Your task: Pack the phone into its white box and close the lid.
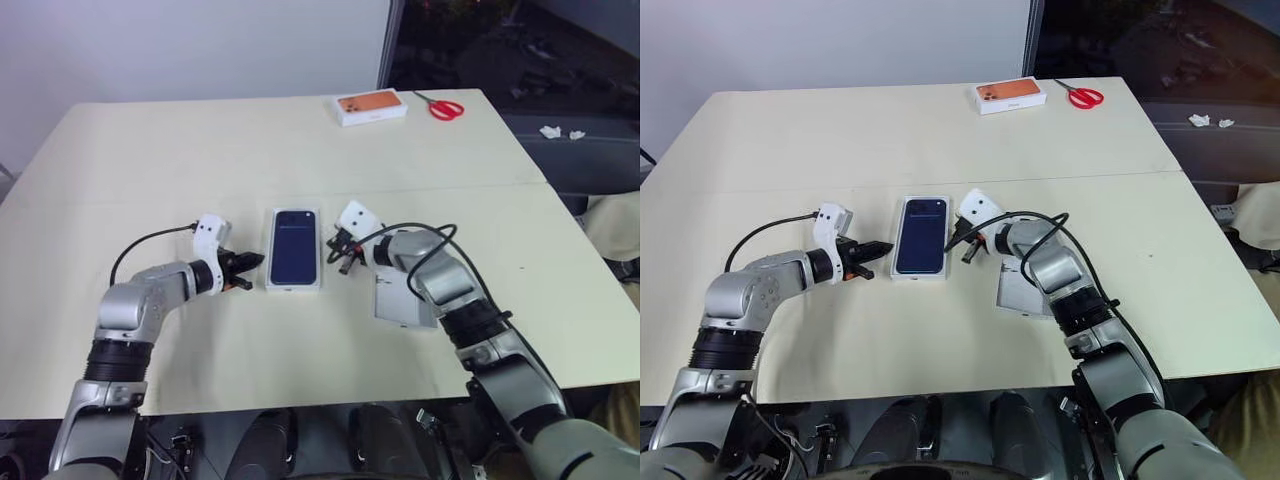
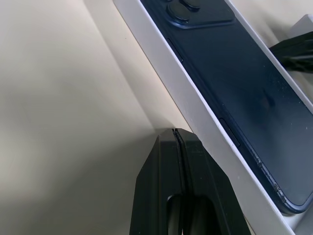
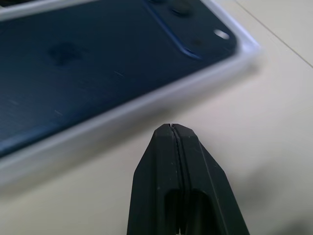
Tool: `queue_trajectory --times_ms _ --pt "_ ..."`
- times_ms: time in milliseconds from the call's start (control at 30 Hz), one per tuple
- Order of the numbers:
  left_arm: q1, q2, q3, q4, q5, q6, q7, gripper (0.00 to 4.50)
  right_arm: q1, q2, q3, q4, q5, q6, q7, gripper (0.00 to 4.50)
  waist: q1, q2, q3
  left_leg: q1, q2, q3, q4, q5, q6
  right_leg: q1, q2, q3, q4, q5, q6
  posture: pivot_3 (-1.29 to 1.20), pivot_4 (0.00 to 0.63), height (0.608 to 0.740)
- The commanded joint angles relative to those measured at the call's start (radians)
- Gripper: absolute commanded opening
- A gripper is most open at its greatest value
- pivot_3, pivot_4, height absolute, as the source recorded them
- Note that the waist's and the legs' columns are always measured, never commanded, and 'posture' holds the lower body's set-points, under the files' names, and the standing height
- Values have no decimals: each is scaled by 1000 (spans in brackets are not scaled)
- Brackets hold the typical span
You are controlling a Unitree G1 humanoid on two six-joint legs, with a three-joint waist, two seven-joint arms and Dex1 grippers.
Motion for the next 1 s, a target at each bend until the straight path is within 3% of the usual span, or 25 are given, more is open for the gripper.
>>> queue_trajectory --times_ms 33,233,467,733,1000 --pt "-16 -28 -42 -16 11 28 -10 46 -3 15 22 -58 -2 6 8 0 4 0 0 0 0 0 0 0 0 0 0 0 0 0 0 0 150 740" --pt "-42 -60 -80 4 29 39 -45 46 25 -22 36 -117 0 33 45 0 23 0 0 0 0 0 1 0 0 1 0 0 0 0 0 0 150 740" --pt "-81 -117 -157 2 48 52 -107 46 118 -160 23 -289 21 130 125 0 38 0 0 0 -2 0 3 -1 2 3 -1 -1 -1 0 0 0 150 740" --pt "-127 -231 -251 4 71 65 -131 46 273 -300 -48 -455 60 223 143 0 58 0 0 0 -2 -2 8 -3 5 8 -1 -3 -3 0 0 0 150 740" --pt "-138 -317 -297 -3 90 71 -142 46 372 -410 -113 -488 77 205 160 0 81 1 0 0 -3 -2 15 -9 14 13 -3 -4 -6 0 0 0 150 740"
